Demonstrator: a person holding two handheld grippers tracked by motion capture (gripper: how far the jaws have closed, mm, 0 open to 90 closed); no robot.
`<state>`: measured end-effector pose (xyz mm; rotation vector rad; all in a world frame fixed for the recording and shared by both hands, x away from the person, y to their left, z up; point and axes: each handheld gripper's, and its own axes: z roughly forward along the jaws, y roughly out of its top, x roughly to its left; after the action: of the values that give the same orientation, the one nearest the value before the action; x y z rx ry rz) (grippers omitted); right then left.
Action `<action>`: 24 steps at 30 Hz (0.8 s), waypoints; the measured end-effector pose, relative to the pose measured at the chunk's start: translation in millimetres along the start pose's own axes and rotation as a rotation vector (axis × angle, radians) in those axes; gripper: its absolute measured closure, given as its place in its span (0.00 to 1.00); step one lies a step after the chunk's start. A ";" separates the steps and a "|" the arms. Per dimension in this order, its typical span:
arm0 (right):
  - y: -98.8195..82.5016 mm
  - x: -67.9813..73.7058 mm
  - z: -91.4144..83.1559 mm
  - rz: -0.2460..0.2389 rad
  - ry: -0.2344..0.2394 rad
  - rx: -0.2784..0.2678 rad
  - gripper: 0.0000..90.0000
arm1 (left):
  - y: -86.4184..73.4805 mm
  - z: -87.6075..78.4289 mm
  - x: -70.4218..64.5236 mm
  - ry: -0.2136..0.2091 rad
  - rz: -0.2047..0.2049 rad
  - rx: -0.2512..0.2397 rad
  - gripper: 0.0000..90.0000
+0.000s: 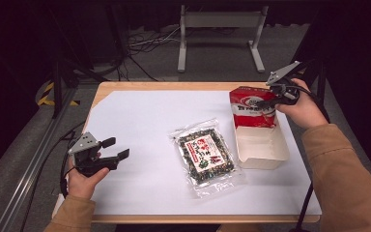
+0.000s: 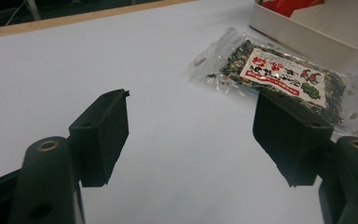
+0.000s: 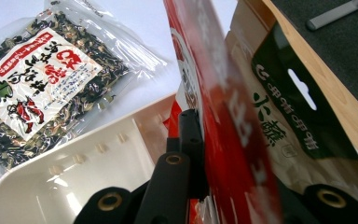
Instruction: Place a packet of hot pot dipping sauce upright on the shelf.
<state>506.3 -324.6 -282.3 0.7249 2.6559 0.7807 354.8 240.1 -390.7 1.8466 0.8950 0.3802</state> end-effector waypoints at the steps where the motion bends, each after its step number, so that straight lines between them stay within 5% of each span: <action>1: 0.8 0.5 0.4 0.006 0.007 0.000 0.99 | 0.0 -0.1 0.1 0.000 0.000 0.000 0.30; 14: -7.1 -1.2 8.8 0.054 0.035 0.020 0.99 | -0.7 0.7 1.0 -0.004 0.003 0.001 0.30; 18: -4.3 -0.9 5.7 0.051 0.007 -0.005 0.97 | -0.8 0.9 0.9 -0.003 0.004 0.002 0.30; 20: -0.3 1.4 2.2 0.022 -0.039 -0.038 0.84 | -1.2 1.5 0.9 -0.007 -0.006 0.003 0.30; 24: 2.5 2.5 -2.7 0.027 -0.066 -0.065 0.79 | -1.4 1.8 0.8 -0.006 -0.005 0.008 0.30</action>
<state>504.1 -322.6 -279.0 0.7575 2.5552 0.8313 355.9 239.9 -392.8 1.8515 0.8980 0.3683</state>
